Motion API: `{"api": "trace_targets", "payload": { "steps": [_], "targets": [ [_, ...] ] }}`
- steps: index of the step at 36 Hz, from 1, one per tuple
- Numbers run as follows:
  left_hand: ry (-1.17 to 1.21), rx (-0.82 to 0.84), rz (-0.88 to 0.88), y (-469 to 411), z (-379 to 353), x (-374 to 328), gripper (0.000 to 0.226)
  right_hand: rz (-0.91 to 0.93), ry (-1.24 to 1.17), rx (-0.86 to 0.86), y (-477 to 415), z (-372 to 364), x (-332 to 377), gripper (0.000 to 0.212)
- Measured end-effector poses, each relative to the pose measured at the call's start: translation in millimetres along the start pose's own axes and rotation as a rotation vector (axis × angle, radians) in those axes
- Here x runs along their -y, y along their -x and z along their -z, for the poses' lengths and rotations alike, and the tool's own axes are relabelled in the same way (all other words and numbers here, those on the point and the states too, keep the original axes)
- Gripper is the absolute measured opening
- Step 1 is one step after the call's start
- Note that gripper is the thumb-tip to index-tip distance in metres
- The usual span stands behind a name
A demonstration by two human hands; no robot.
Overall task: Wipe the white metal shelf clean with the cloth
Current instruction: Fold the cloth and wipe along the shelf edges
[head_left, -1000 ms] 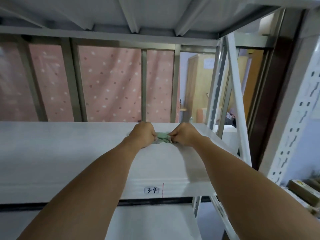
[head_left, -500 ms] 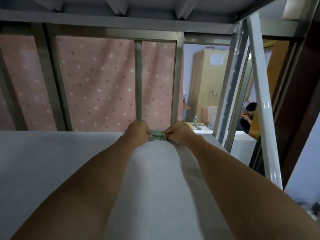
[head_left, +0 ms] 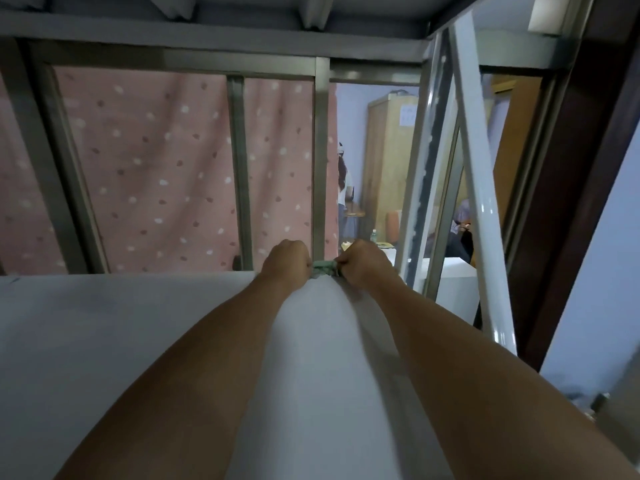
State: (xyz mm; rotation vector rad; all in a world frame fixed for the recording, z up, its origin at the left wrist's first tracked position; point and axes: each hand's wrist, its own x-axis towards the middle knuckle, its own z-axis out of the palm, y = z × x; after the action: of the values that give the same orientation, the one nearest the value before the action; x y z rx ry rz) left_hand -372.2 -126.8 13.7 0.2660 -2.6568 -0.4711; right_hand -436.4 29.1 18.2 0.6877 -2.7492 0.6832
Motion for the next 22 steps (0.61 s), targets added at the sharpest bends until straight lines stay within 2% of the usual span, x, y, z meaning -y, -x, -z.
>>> {"api": "trace_targets", "payload": {
  "steps": [6,16,22],
  "targets": [
    [0.012,0.008,-0.012,9,-1,-22,0.021,-0.026,0.047,-0.063,10,5,-9,0.025],
    [0.007,0.032,0.006,43,12,-36,0.022,0.013,0.055,-0.053,47,14,-7,0.025],
    [-0.021,0.029,0.059,79,22,-48,0.03,-0.045,0.006,-0.05,91,30,2,0.022]
  ]
}}
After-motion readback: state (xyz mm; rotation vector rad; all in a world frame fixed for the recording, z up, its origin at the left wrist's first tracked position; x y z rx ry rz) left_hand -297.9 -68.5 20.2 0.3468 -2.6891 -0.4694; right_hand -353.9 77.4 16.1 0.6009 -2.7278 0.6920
